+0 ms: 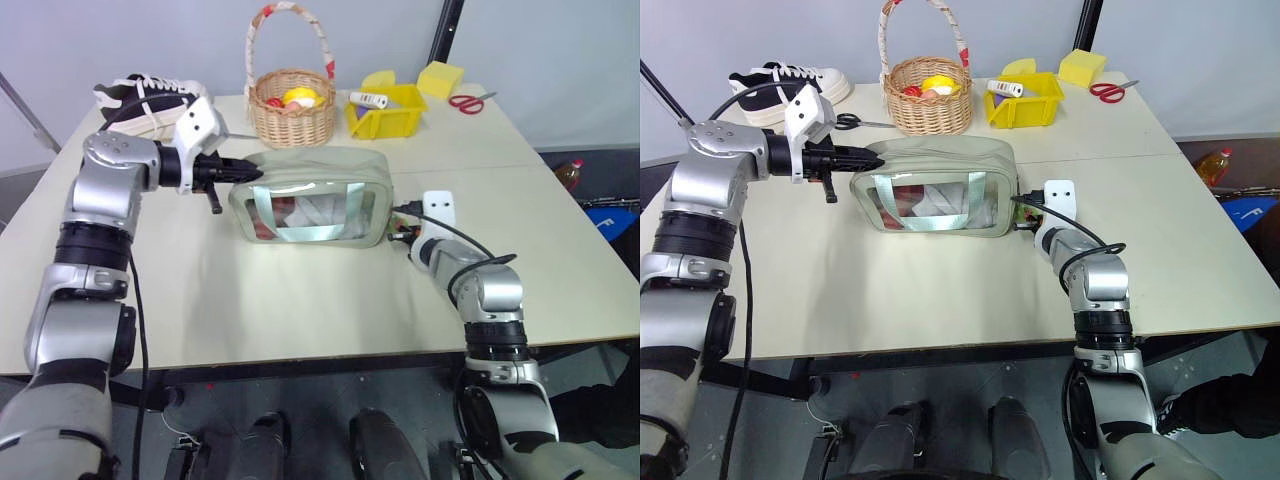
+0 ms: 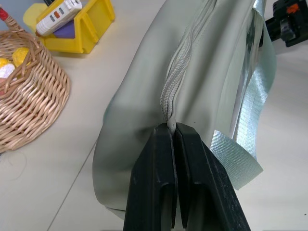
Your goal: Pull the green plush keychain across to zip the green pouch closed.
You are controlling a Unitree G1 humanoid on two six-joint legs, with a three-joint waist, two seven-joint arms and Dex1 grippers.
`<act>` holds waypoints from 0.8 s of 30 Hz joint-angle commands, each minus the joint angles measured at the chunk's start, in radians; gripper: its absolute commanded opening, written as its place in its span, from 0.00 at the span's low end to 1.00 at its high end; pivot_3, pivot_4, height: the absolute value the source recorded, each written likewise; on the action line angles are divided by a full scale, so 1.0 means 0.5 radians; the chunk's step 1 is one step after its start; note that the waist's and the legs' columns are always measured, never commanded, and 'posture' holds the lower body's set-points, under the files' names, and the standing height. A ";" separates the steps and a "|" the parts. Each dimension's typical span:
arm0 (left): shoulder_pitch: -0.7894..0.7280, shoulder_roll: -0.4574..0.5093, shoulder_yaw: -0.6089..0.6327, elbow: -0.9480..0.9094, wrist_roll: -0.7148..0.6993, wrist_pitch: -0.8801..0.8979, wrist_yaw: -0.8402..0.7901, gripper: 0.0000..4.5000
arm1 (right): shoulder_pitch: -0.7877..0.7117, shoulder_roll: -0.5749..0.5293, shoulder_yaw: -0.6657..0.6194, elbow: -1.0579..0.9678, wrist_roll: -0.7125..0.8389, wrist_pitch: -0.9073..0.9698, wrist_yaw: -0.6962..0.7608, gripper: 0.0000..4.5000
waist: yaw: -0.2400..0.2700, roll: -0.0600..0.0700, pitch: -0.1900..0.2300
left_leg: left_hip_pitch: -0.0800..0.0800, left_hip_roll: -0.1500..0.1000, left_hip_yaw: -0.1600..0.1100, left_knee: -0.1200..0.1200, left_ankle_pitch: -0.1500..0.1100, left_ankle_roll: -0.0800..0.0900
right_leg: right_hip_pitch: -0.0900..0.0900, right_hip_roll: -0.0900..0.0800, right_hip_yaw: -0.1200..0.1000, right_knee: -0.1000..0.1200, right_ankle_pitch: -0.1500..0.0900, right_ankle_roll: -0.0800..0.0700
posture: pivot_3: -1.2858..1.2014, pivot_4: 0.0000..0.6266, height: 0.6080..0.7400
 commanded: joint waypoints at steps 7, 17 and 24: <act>0.015 0.023 0.019 -0.025 -0.011 0.018 0.020 0.01 | -0.099 -0.194 0.000 -0.024 -0.005 -0.149 0.225 0.00 | 0.002 0.000 0.000 | 0.001 0.000 0.000 0.000 0.000 0.000 | 0.001 -0.001 0.000 0.000 0.000 0.000 | 0.52 0.24 1.00; -0.007 0.017 0.043 -0.007 -0.055 0.053 -0.009 0.21 | -0.307 -0.520 -0.132 -0.251 0.320 0.202 0.665 0.90 | 0.006 0.000 0.000 | 0.000 0.000 0.000 -0.001 0.000 0.000 | 0.000 -0.001 0.000 -0.002 0.000 0.000 | 0.52 0.24 1.00; 0.043 0.238 0.202 -0.126 -0.221 0.351 -0.122 0.97 | -0.317 -1.057 -0.005 -0.464 0.521 0.229 1.317 1.00 | -0.003 0.001 0.002 | -0.005 0.000 0.000 -0.001 -0.001 0.002 | -0.002 -0.001 -0.001 -0.005 0.000 0.001 | 0.52 0.24 1.00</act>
